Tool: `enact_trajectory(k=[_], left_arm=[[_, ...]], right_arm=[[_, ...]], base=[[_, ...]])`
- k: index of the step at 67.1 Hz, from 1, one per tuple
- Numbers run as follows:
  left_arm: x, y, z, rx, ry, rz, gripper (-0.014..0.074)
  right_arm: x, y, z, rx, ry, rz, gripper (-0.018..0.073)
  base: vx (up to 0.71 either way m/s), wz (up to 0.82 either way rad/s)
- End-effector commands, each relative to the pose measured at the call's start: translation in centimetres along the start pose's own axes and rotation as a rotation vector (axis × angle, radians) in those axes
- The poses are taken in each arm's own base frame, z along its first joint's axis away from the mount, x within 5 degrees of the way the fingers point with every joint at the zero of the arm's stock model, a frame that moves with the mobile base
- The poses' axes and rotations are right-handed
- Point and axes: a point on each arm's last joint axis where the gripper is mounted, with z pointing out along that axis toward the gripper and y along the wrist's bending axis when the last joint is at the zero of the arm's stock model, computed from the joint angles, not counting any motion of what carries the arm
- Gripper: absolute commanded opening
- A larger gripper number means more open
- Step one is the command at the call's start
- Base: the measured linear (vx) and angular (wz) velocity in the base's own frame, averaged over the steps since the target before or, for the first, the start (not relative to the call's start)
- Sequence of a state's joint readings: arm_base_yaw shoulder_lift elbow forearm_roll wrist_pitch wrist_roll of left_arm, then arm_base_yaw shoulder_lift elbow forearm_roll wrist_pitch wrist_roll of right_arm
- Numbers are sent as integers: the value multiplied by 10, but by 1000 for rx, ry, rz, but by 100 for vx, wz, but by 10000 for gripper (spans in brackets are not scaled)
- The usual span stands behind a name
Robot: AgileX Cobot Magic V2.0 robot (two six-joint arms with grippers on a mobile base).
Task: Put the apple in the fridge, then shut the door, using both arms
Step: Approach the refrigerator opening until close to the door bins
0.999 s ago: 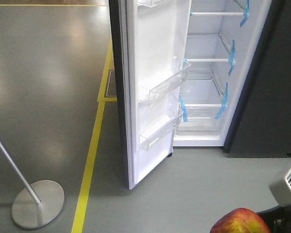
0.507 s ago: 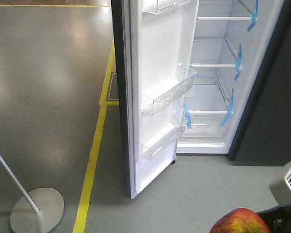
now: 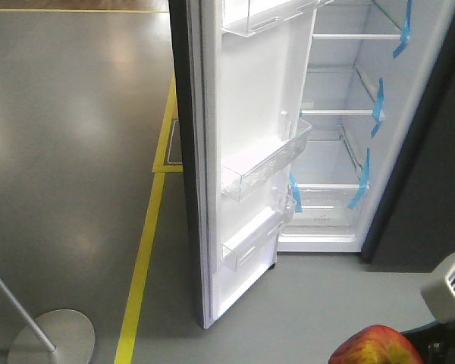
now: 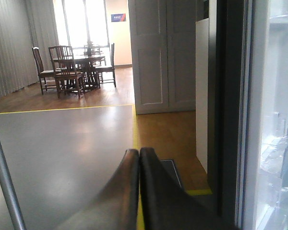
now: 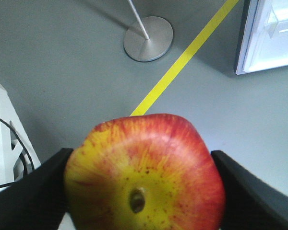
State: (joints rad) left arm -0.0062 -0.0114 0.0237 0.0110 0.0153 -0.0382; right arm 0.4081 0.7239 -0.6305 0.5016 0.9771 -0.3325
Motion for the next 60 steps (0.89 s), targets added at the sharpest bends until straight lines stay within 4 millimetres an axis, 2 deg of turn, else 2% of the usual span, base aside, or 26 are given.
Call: enact_trajectory(k=[1, 60], left_arm=[[-13, -1, -2, 7, -102, -16, -6], [-13, -1, -2, 7, -102, -16, -6]], right_arm=[[-10, 3, -6, -10, -76, -1, 412], [-10, 3, -6, -10, -76, -1, 412]], base=[[12, 2], [12, 2]])
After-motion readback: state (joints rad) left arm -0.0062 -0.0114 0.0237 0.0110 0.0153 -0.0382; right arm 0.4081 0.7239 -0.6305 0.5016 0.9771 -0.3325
